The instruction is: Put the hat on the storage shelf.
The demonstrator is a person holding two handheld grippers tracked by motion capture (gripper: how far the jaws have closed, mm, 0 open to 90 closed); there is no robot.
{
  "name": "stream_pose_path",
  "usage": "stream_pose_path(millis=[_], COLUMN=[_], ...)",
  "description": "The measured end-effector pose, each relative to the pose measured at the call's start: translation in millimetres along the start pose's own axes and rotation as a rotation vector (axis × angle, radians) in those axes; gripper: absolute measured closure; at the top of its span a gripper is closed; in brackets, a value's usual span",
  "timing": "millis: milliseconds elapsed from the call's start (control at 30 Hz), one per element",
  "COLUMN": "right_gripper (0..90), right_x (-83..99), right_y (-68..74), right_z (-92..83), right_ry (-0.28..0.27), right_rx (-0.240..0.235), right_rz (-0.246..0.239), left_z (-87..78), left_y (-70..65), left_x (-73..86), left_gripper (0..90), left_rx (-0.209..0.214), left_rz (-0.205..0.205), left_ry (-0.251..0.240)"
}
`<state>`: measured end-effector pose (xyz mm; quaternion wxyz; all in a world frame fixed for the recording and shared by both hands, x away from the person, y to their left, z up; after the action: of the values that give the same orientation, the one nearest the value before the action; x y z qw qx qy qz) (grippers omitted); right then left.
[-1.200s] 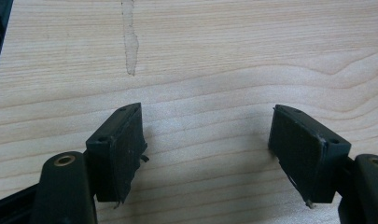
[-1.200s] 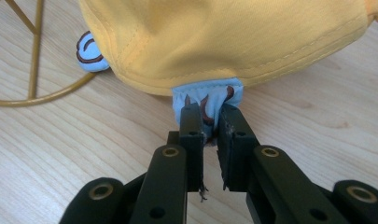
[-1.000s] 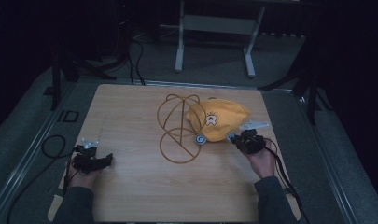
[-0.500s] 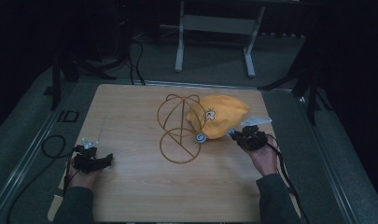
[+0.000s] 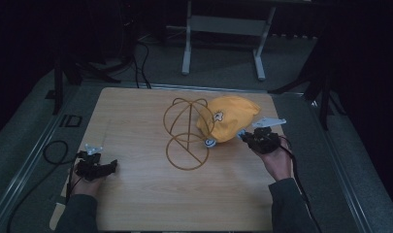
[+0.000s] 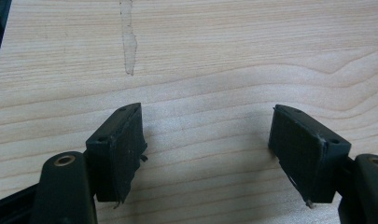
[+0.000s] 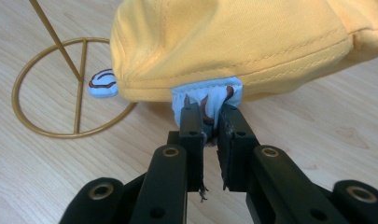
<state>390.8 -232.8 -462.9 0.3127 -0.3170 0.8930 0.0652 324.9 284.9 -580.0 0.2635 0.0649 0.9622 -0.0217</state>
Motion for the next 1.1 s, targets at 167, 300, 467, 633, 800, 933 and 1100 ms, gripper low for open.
stream_pose_path(millis=[167, 300, 467, 633, 800, 933, 1100], right_gripper=[81.4, 81.4, 81.4, 81.6, 81.6, 81.5, 78.4], right_x=[-6.8, -12.8, -18.3, -23.4, -28.5, -27.0, -20.0], right_y=[1.6, 2.3, 4.1, 5.8, 2.5, -3.1, -15.3], right_z=[-7.2, -14.3, -25.0, -40.2, -50.0, -45.8, -37.2], right_ry=[-0.016, -0.032, -0.062, -0.101, -0.123, -0.110, -0.065], right_rx=[0.008, 0.010, 0.016, 0.032, 0.056, 0.070, 0.128], right_rz=[-0.012, -0.017, -0.020, -0.032, -0.010, 0.017, 0.074], left_z=[-0.1, -0.1, 0.1, -0.1, -0.1, -0.2, 0.0], left_y=[0.1, 0.2, -0.1, -0.1, -0.1, -0.1, -0.4], left_x=[0.0, 0.1, 0.1, 0.1, 0.1, 0.2, 0.2], left_gripper=[26.9, 26.9, 26.9, 26.9, 26.9, 26.9, 26.9], left_rx=[-0.001, -0.001, 0.000, 0.001, 0.001, 0.001, 0.002], left_rz=[0.002, 0.003, 0.001, 0.000, 0.001, 0.001, -0.003], left_ry=[0.001, 0.001, -0.001, 0.001, 0.001, 0.002, -0.001])
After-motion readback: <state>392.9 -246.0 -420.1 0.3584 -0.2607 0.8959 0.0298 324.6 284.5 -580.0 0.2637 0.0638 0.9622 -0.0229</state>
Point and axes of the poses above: each handheld gripper's, and its own axes: z roughly forward along the jaws, x roughly out of its underside, y roughly to its left, the point moved 3 cm from there along z, roughly forward along the jaws, and after that the axes turned 11 degrees about y, right-handed, at the moved point
